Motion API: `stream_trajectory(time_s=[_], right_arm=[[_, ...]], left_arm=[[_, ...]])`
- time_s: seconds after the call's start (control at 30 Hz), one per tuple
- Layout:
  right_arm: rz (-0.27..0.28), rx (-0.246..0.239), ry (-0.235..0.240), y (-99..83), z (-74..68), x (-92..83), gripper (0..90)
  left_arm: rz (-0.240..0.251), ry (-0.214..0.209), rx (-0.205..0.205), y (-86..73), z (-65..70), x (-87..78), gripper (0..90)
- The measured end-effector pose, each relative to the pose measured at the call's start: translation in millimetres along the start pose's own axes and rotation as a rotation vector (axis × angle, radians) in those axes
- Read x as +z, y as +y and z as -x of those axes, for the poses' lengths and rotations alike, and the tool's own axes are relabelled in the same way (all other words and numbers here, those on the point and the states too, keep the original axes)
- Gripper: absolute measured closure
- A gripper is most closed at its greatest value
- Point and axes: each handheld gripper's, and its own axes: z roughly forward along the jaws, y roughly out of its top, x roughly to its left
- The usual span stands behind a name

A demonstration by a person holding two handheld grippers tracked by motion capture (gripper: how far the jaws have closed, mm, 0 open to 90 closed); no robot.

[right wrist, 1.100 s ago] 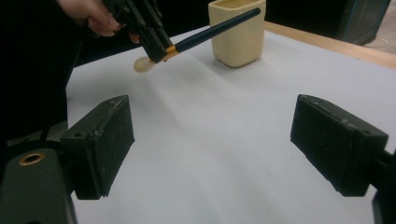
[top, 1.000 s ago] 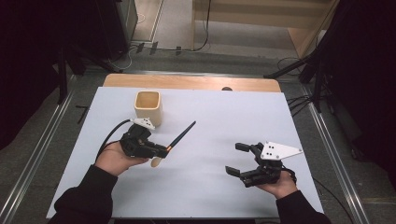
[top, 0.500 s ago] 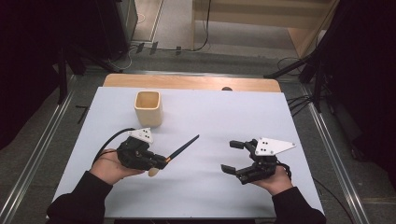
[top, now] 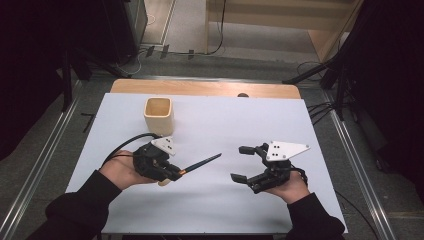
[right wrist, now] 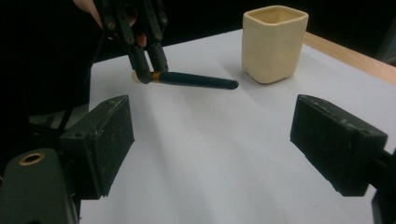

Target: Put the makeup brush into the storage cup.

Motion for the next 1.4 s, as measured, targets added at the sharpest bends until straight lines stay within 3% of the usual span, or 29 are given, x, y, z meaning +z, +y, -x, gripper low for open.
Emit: stream_trajectory(time_s=[0.17,0.4,0.7,1.07,1.27,1.4], right_arm=[[-0.064,-0.039,0.03,7.7,-2.0,8.5,14.7],[-0.115,-0.048,0.073,17.1,-0.8,22.6,17.5],[-0.206,-0.067,0.14,25.3,-1.0,42.5,18.4],[-0.303,-0.094,0.187,24.8,-2.2,65.8,21.5],[-0.359,-0.098,0.198,21.0,-2.5,79.1,27.5],[-0.39,-0.088,0.211,19.1,-3.3,87.9,35.4]], left_arm=[[-0.079,0.006,0.049,9.3,4.4,3.1,77.7],[-0.163,0.014,0.101,19.8,10.0,4.1,77.6],[-0.228,0.001,0.16,30.8,14.9,4.4,77.6],[-0.283,0.011,0.221,40.1,17.5,10.3,77.7],[-0.331,0.008,0.259,46.6,18.9,12.4,77.6],[-0.332,0.008,0.266,50.2,20.2,14.6,77.6]])
